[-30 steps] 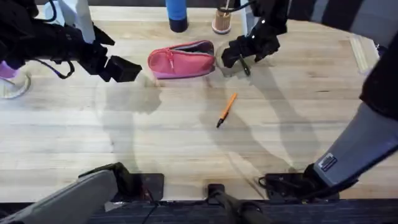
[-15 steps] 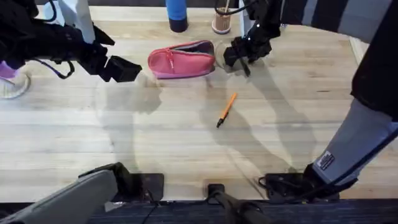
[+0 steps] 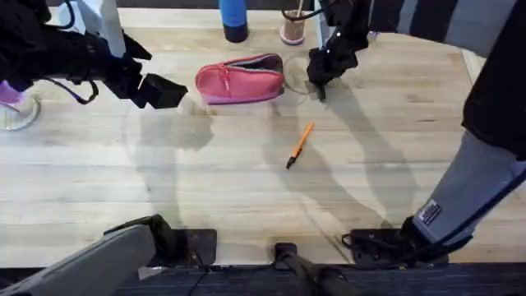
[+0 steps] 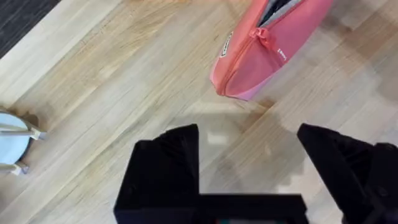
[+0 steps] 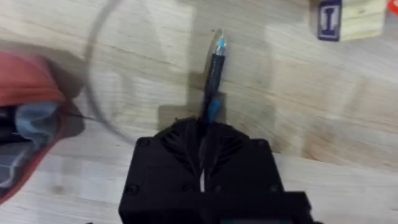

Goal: Unzip the bag, pick up the pens from the table one at a time and place them inside, then zip the bag closed.

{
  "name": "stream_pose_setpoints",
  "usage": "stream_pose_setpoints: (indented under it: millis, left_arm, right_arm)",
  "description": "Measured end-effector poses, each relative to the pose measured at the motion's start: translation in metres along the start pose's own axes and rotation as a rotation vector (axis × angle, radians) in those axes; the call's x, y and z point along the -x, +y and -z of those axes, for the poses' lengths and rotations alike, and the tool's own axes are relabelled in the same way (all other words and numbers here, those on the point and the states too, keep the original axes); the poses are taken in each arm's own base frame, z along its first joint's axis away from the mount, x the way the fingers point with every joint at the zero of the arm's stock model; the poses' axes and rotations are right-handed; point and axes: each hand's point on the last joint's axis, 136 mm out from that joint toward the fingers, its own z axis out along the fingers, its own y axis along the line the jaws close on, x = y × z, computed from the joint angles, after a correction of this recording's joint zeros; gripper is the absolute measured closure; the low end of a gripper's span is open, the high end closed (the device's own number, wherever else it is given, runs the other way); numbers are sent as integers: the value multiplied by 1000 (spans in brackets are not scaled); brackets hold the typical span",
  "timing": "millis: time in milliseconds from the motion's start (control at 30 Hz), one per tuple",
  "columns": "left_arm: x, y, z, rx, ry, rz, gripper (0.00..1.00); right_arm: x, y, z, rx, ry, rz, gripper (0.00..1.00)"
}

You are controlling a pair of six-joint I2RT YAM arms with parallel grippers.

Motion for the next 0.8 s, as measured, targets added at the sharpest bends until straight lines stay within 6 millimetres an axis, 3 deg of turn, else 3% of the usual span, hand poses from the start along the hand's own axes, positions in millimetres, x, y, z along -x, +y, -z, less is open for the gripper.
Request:
stream_pose_setpoints:
  millis: [67,100,200,233,267,400,800]
  left_arm:
    - [0,0,0,0,0,0,7]
    - [0,0,0,0,0,0,7]
    - [0,0,0,0,0,0,7]
    - [0,0,0,0,0,0,7]
    - [0,0,0,0,0,0,8]
    - [0,0,0,0,0,0,7]
    - [0,0,0,0,0,0,7]
  right_arm:
    - [3,-3,3,-21,-6,20,967]
    - [22,-7,15,-39,-58,52,970]
    - [47,-9,38,-49,-137,80,970]
    - [55,-10,48,-51,-168,90,970]
    - [75,-10,81,-58,-261,130,970]
    - [90,-4,115,-78,-344,268,970]
    - [81,67,121,-173,-332,1215,970]
